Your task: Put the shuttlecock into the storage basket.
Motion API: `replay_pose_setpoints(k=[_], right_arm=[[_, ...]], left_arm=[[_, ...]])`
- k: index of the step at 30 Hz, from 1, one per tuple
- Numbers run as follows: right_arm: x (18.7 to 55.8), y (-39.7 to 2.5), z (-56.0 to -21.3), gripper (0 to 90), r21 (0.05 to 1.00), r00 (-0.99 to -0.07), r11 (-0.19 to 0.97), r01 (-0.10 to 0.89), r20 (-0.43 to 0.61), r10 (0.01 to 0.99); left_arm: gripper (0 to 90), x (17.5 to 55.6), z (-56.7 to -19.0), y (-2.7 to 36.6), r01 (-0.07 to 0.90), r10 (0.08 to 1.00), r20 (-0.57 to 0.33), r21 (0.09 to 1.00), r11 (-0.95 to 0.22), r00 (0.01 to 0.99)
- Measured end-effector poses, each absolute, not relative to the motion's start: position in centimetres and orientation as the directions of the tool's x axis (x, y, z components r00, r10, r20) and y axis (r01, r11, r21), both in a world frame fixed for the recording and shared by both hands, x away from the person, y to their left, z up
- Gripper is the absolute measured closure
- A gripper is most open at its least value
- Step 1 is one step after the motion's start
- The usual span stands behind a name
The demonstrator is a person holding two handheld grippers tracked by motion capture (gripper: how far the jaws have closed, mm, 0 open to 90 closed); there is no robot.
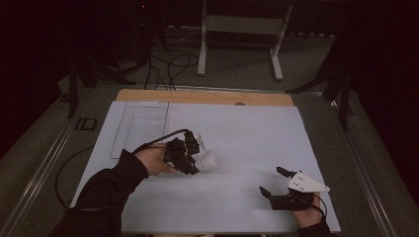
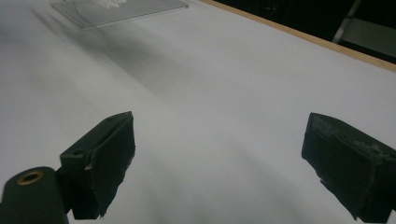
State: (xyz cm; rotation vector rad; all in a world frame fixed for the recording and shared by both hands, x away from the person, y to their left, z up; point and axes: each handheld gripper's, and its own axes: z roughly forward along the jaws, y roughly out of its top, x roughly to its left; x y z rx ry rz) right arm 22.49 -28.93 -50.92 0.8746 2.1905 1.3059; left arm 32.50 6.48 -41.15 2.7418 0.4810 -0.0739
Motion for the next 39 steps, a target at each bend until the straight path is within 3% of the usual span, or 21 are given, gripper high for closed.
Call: replay_pose_setpoints(k=[20,39], right_arm=[[22.5,-28.8,-50.9,9.5,0.887,-0.706,0.363,0.286,-0.061,0.706],[22.4,-28.8,-50.8,9.5,0.889,-0.704,0.358,0.286,-0.058,0.707]], left_arm=[[65.9,32.5,-36.9,7.8,0.337,0.318,-0.115,0.387,-0.858,0.941],[65.9,33.6,-35.7,10.5,0.422,0.422,-0.096,0.411,-0.808,0.901]])
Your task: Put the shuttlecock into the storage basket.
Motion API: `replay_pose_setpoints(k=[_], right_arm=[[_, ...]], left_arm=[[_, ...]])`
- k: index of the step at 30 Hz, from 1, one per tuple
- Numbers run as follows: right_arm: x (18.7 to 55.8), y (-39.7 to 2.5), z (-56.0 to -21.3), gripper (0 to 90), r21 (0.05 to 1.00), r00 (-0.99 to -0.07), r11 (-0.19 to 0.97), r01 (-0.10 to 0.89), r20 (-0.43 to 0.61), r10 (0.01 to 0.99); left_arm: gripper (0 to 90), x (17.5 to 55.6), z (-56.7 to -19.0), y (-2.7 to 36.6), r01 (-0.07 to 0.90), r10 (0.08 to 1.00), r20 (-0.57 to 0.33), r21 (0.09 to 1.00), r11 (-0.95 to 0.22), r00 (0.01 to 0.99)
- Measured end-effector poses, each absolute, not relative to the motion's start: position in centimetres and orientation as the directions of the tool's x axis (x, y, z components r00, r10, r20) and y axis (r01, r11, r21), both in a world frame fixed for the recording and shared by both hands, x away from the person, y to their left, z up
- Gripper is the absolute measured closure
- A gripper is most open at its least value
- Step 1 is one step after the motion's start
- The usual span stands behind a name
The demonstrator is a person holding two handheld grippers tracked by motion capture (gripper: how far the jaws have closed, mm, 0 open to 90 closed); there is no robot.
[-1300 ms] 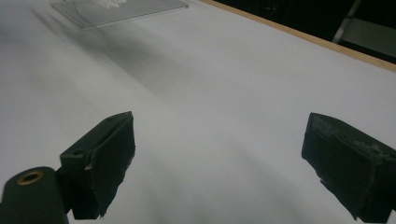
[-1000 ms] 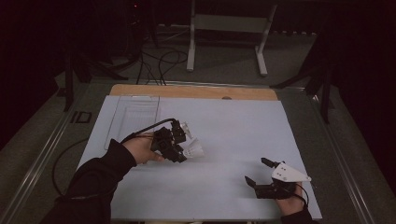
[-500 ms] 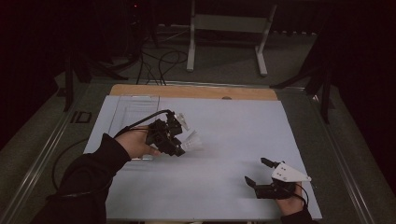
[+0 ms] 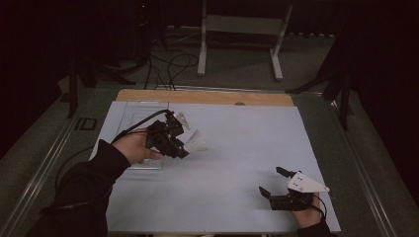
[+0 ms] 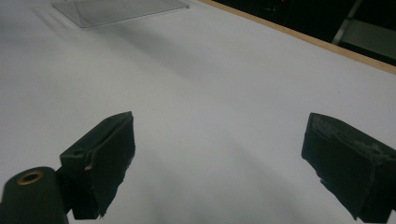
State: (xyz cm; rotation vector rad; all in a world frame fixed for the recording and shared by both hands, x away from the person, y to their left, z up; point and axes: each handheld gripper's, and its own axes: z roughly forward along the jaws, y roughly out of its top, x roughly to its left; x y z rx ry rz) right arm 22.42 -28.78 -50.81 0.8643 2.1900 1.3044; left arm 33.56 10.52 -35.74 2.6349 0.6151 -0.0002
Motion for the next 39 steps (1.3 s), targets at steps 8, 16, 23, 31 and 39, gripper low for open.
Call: replay_pose_setpoints(k=[8,16,23,31,39], right_arm=[[22.4,-28.8,-50.8,9.5,0.889,-0.706,0.356,0.288,-0.054,0.706],[22.4,-28.8,-50.8,9.5,0.889,-0.705,0.357,0.288,-0.055,0.707],[22.4,-28.7,-50.8,9.5,0.887,-0.708,0.359,0.289,-0.054,0.704],[22.4,-28.5,-50.8,9.5,0.886,-0.710,0.359,0.293,-0.050,0.703],[22.4,-28.5,-50.9,9.5,0.886,-0.712,0.361,0.291,-0.052,0.700]], left_arm=[[65.9,34.1,-35.7,12.3,0.462,0.468,-0.093,0.410,-0.787,0.879],[66.0,34.1,-35.9,14.1,0.492,0.503,-0.085,0.400,-0.774,0.860],[66.0,34.0,-35.7,15.8,0.516,0.533,-0.078,0.404,-0.755,0.842],[66.0,33.9,-35.7,18.0,0.549,0.572,-0.069,0.398,-0.735,0.817],[65.9,33.7,-35.8,20.0,0.578,0.610,-0.063,0.408,-0.707,0.790]])
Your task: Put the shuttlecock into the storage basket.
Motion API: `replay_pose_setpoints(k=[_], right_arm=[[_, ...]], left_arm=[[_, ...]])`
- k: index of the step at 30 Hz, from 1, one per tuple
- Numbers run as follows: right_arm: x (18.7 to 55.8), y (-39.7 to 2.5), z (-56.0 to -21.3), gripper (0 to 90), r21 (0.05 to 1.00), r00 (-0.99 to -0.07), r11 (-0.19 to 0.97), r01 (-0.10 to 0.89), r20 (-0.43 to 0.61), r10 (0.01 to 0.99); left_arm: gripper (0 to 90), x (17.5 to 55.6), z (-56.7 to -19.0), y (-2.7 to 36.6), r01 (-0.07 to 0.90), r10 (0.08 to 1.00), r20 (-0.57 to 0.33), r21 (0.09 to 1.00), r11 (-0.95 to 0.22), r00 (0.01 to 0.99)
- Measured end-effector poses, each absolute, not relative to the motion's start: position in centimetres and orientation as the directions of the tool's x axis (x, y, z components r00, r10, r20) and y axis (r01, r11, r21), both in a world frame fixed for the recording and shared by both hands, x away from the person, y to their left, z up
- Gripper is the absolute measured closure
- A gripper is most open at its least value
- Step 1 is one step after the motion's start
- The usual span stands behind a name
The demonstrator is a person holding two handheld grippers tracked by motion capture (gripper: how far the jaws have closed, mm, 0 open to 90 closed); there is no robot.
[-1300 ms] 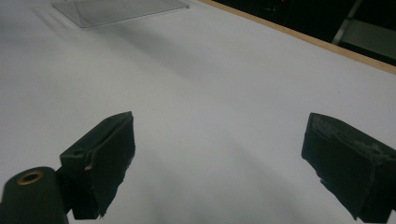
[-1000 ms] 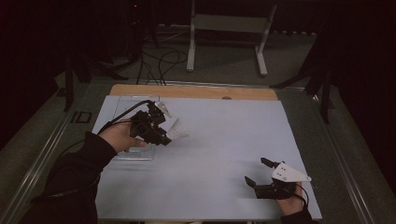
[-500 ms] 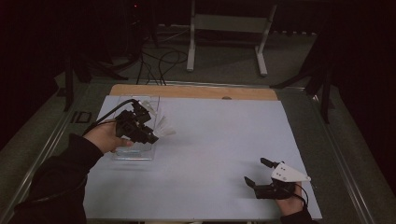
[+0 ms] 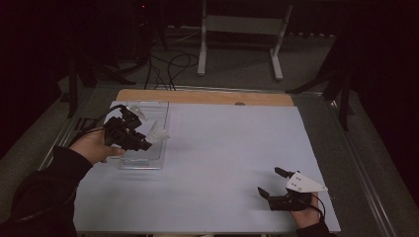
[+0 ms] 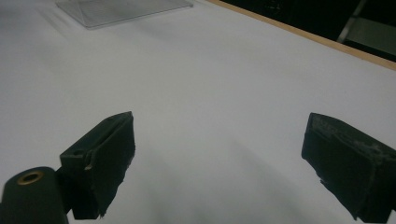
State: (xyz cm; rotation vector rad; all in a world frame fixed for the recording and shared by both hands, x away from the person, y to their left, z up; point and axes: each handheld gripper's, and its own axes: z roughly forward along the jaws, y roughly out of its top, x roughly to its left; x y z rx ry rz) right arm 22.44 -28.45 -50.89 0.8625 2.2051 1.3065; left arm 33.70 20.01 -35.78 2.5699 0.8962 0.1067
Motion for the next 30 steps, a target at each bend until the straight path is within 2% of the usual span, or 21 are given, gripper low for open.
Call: replay_pose_setpoints(k=[30], right_arm=[[22.5,-28.4,-51.0,9.5,0.888,-0.723,0.355,0.291,-0.039,0.690]], left_arm=[[65.9,34.0,-35.7,26.0,0.681,0.725,-0.062,0.405,-0.610,0.686]])
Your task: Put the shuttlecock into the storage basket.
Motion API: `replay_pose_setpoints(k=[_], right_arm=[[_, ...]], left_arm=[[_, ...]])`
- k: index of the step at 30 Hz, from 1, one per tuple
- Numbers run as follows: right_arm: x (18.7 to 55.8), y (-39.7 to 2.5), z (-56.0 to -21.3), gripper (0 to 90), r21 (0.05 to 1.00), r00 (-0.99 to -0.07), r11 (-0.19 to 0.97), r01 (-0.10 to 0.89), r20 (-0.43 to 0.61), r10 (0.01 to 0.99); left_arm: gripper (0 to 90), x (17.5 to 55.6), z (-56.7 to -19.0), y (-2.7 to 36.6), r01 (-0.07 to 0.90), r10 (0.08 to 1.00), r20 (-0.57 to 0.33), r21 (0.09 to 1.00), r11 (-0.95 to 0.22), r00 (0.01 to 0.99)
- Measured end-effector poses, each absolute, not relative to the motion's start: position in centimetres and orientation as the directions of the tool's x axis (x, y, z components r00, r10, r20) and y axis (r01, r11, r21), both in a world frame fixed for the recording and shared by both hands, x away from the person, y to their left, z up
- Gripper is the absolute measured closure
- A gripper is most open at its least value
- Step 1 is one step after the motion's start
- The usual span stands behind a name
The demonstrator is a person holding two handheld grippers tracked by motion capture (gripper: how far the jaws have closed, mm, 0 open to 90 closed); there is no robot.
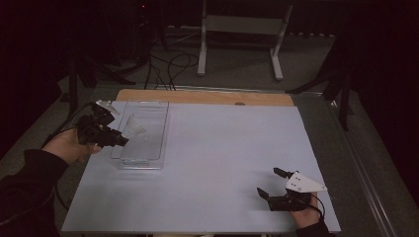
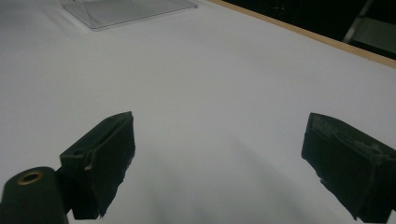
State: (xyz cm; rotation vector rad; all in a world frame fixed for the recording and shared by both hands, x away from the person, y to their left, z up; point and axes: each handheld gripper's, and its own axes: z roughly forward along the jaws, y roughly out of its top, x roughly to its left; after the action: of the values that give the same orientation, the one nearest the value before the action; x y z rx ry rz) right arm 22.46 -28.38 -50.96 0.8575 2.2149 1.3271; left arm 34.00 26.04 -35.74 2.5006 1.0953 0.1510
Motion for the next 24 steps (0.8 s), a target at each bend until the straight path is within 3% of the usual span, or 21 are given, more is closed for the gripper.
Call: replay_pose_setpoints(k=[24], right_arm=[[22.5,-28.4,-51.0,9.5,0.886,-0.725,0.358,0.293,-0.038,0.687]], left_arm=[[65.9,35.0,-37.0,27.5,0.745,0.811,-0.019,0.408,-0.528,0.585]])
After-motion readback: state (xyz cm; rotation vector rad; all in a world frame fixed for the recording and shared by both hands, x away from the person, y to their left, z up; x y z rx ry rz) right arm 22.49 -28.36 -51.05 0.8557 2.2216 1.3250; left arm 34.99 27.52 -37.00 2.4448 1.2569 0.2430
